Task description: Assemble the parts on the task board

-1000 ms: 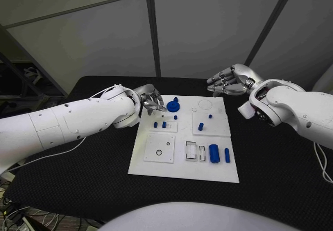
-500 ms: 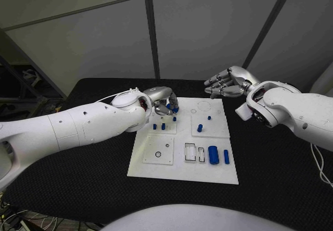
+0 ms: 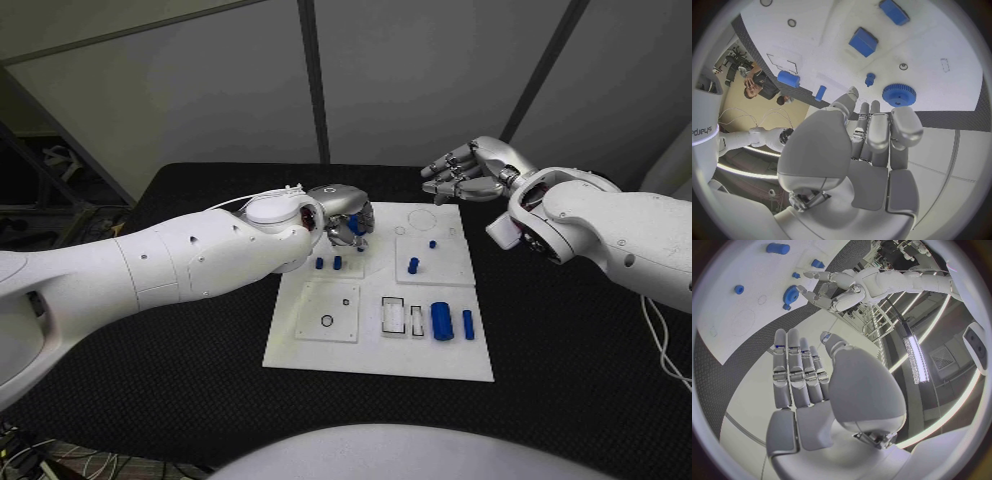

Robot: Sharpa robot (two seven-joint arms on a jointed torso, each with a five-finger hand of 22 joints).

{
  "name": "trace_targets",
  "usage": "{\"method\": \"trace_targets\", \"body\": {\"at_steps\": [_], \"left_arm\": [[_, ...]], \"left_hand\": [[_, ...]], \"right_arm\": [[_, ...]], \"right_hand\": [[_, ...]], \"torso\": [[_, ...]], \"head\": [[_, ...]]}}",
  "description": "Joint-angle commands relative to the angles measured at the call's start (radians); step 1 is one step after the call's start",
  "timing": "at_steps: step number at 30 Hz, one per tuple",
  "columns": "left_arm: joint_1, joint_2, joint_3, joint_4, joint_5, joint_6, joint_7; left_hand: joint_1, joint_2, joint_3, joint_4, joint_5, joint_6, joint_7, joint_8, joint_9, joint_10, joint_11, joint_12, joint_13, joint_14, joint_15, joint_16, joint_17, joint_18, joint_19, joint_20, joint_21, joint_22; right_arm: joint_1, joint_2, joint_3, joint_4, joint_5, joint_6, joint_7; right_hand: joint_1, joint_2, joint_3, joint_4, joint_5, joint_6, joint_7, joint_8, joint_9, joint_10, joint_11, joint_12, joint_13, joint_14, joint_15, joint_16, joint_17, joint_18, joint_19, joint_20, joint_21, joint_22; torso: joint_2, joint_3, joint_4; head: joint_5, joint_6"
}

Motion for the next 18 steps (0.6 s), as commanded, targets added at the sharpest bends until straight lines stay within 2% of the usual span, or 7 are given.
{"method": "trace_targets", "body": {"at_steps": [1, 9, 18], "left_arm": [[0.002, 0.006, 0.000, -0.008, -0.047, 0.051, 0.000], [0.001, 0.023, -0.009, -0.029, -0.061, 0.095, -0.017], [0.000, 0.038, -0.011, -0.049, -0.065, 0.109, -0.018]], "left_hand": [[-0.004, -0.008, 0.007, -0.001, 0.001, 0.012, -0.003, -0.007, -0.004, 0.001, -0.003, -0.007, -0.005, 0.018, -0.007, 0.013, 0.007, -0.104, 0.008, -0.003, 0.010, 0.009], [-0.006, -0.008, 0.015, -0.001, 0.002, 0.021, -0.004, -0.009, -0.011, 0.004, -0.005, -0.016, -0.015, 0.027, -0.011, 0.032, 0.016, -0.106, 0.013, -0.008, 0.023, 0.022], [-0.001, -0.001, 0.030, -0.004, 0.002, 0.032, -0.004, -0.010, -0.017, 0.016, -0.005, -0.021, -0.024, 0.029, -0.004, 0.037, 0.014, -0.109, 0.015, -0.006, 0.031, 0.031]], "right_arm": [[0.002, 0.000, 0.000, 0.003, -0.001, 0.003, 0.007], [0.002, 0.001, 0.000, 0.004, -0.001, 0.002, 0.007], [0.002, 0.002, 0.000, 0.004, -0.001, 0.002, 0.007]], "right_hand": [[0.000, 0.003, -0.005, -0.002, 0.007, -0.002, 0.004, 0.002, 0.000, -0.004, 0.000, 0.000, -0.001, 0.000, 0.007, -0.003, -0.001, 0.003, 0.005, -0.001, -0.007, -0.001], [0.000, 0.003, -0.005, -0.002, 0.007, -0.002, 0.004, 0.002, 0.000, -0.004, 0.000, 0.000, -0.001, 0.000, 0.007, -0.003, -0.001, 0.003, 0.005, -0.001, -0.007, -0.001], [0.003, 0.004, -0.004, -0.005, 0.008, -0.002, 0.003, 0.002, 0.000, -0.004, -0.001, 0.001, -0.002, 0.000, 0.007, -0.004, -0.001, 0.004, 0.007, -0.001, -0.009, -0.002]], "torso": [[0.000, 0.0005, 0.0005], [0.000, 0.0000, 0.0019], [-0.001, 0.0006, 0.0007]], "head": [[-0.001, -0.002], [-0.002, -0.005], [-0.001, -0.009]]}}
